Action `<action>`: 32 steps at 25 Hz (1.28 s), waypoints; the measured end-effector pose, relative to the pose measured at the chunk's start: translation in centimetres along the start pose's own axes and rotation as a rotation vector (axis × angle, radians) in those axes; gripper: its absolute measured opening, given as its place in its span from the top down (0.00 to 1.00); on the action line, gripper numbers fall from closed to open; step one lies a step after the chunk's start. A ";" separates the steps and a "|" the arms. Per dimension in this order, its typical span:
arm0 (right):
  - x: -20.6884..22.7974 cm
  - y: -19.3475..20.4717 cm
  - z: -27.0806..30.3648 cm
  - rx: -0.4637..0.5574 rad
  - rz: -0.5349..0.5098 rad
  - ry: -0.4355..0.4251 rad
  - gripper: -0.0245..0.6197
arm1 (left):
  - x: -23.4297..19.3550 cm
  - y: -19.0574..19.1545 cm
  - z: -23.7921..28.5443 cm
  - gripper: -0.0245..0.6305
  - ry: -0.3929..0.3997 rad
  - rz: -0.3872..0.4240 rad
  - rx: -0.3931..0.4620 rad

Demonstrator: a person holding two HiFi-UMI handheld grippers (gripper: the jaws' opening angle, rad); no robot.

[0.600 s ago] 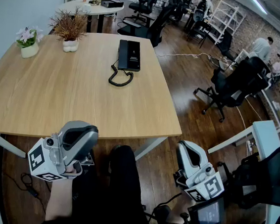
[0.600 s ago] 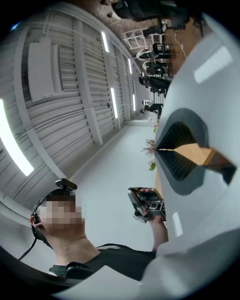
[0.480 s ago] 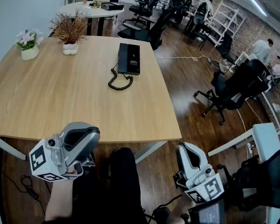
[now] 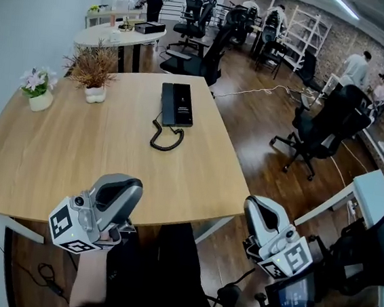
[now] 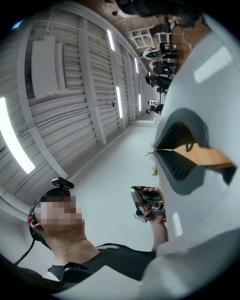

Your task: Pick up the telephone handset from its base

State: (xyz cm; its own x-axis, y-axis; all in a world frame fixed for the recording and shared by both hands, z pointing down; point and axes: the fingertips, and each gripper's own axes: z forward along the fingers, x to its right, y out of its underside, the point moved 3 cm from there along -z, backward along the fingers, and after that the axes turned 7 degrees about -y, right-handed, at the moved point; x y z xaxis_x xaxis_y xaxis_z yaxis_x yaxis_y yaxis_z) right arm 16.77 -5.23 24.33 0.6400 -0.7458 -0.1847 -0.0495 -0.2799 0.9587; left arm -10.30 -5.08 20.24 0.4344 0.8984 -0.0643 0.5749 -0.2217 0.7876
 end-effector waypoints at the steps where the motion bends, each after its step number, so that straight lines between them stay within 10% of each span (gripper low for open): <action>1: 0.3 0.1 0.5 -0.004 -0.001 -0.004 0.95 | -0.6 0.0 0.3 0.96 -0.002 0.003 -0.011; 22: 4.3 5.5 9.3 -0.079 0.027 -0.044 0.83 | -16.5 3.2 0.8 0.96 -0.251 -0.056 -0.216; 32: 3.9 5.2 9.0 -0.104 0.010 -0.039 0.83 | -17.7 5.0 -0.2 0.96 -0.282 -0.103 -0.262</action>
State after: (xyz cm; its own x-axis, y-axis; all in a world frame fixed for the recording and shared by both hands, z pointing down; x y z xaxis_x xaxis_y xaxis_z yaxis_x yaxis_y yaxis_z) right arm 12.14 -15.02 26.68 0.6091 -0.7720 -0.1815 0.0256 -0.2097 0.9774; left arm -15.26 -22.05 25.45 0.5784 0.7633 -0.2878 0.4447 0.0008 0.8957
